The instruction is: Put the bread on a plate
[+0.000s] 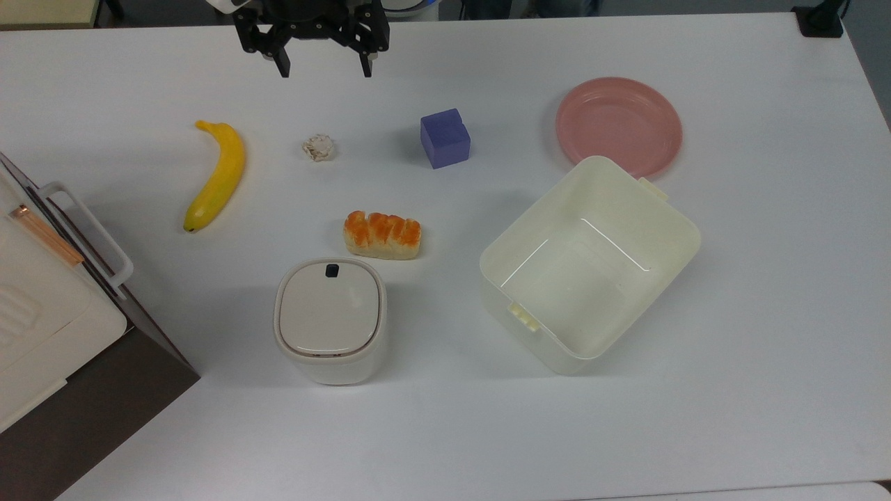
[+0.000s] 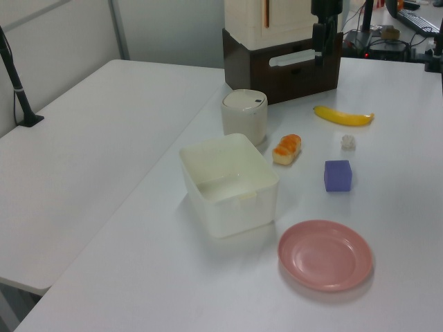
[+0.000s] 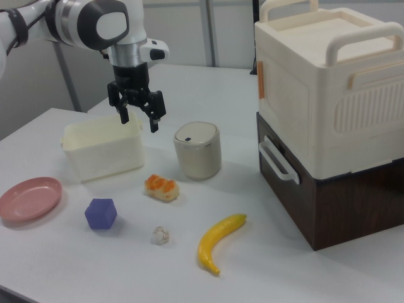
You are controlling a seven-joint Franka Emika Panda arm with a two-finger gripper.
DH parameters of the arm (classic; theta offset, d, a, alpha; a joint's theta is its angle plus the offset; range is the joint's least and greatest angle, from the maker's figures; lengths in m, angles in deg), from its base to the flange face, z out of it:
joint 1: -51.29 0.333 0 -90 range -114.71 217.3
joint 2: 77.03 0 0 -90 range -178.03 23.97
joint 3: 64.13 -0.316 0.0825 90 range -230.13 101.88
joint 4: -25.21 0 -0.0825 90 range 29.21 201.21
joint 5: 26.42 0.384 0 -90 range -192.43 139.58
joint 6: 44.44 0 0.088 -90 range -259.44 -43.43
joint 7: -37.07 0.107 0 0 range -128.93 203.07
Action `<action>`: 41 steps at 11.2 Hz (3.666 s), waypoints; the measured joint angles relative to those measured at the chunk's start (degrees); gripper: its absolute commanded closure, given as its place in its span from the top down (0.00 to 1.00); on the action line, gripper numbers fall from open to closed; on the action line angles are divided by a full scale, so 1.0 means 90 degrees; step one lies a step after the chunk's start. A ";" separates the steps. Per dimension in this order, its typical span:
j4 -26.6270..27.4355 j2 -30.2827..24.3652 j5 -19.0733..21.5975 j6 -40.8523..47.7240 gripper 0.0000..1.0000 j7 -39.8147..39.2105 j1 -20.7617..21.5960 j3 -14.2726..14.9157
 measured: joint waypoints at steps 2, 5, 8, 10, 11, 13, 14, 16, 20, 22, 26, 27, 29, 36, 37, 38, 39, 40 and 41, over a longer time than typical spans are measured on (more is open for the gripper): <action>-0.0001 0.0000 -0.0009 0.0000 1.00 0.0000 -0.0002 0.0002; -0.0002 0.0000 -0.0015 0.0000 1.00 0.0000 0.0000 0.0003; -0.0003 0.0000 -0.0018 0.0000 1.00 0.0000 0.0001 0.0003; -0.0003 0.0000 -0.0018 0.0000 1.00 0.0000 0.0003 0.0003; -0.0003 0.0000 -0.0018 0.0000 1.00 0.0000 0.0003 0.0003; -0.0003 0.0006 -0.0019 0.0000 1.00 0.0000 0.0003 0.0003; -0.0002 0.0037 -0.0019 -0.0061 1.00 0.0000 0.0004 -0.0004; 0.0001 0.0147 -0.0019 -0.0502 1.00 0.0000 0.0011 -0.0023; 0.0010 0.0222 -0.0019 -0.0595 1.00 0.0000 0.0022 -0.0033; 0.0031 0.0367 -0.0019 -0.0595 1.00 0.0000 0.0027 -0.0053; 0.0061 0.1067 -0.0259 -0.1121 1.00 -0.1215 0.0032 -0.0090; 0.0065 0.1207 -0.0295 -0.1177 1.00 -0.2041 0.0035 -0.0096; 0.0118 0.1313 -0.0613 -0.1186 1.00 -0.3905 0.0049 -0.0208; 0.0613 0.1937 -0.1936 -0.2213 0.97 -0.6152 0.0111 -0.0872; 0.0615 0.2083 -0.2053 -0.2343 0.96 -0.6185 0.0118 -0.0874; 0.0616 0.2220 -0.2147 -0.2453 0.91 -0.6188 0.0128 -0.0882; 0.0615 0.2329 -0.2204 -0.2539 0.81 -0.6189 0.0141 -0.0884; 0.0614 0.2394 -0.2247 -0.2581 0.68 -0.6195 0.0168 -0.0886; 0.0614 0.2424 -0.2271 -0.2603 0.60 -0.6195 0.0207 -0.0890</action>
